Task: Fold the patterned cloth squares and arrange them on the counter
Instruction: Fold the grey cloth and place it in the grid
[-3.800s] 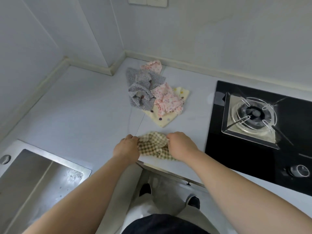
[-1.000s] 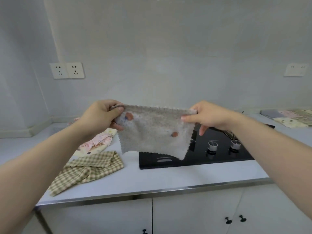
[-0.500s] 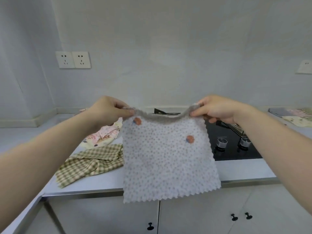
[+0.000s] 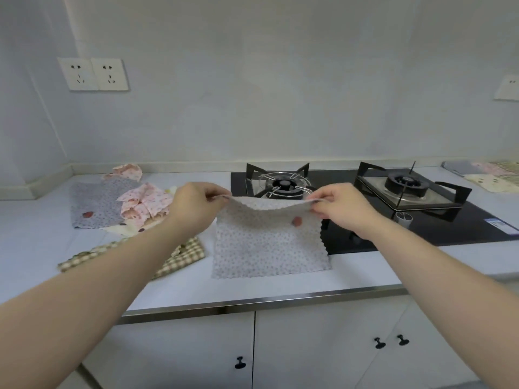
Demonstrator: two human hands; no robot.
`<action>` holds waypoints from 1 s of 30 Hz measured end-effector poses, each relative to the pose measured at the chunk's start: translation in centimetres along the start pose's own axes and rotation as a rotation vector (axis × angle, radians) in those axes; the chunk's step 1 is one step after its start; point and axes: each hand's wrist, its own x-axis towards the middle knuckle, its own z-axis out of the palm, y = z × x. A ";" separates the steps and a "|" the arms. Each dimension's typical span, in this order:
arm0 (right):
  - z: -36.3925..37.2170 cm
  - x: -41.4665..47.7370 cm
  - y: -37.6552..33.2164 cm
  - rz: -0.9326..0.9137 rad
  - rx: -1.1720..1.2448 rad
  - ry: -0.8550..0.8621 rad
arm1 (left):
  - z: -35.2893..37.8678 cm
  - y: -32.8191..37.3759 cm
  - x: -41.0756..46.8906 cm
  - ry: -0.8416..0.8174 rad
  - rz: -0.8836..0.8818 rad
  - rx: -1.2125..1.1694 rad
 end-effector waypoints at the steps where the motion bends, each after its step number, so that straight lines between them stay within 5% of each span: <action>1: 0.4 -0.9 0.7 -0.040 -0.108 -0.003 | 0.4 -0.6 -1.1 -0.007 0.009 -0.004; 16: 5.3 -6.6 8.0 -0.240 -0.265 0.007 | 4.0 -6.7 -9.0 -0.061 0.182 0.115; 30: 5.3 -6.3 8.0 -0.202 -0.281 0.013 | 4.3 -7.3 -9.4 -0.127 0.277 0.209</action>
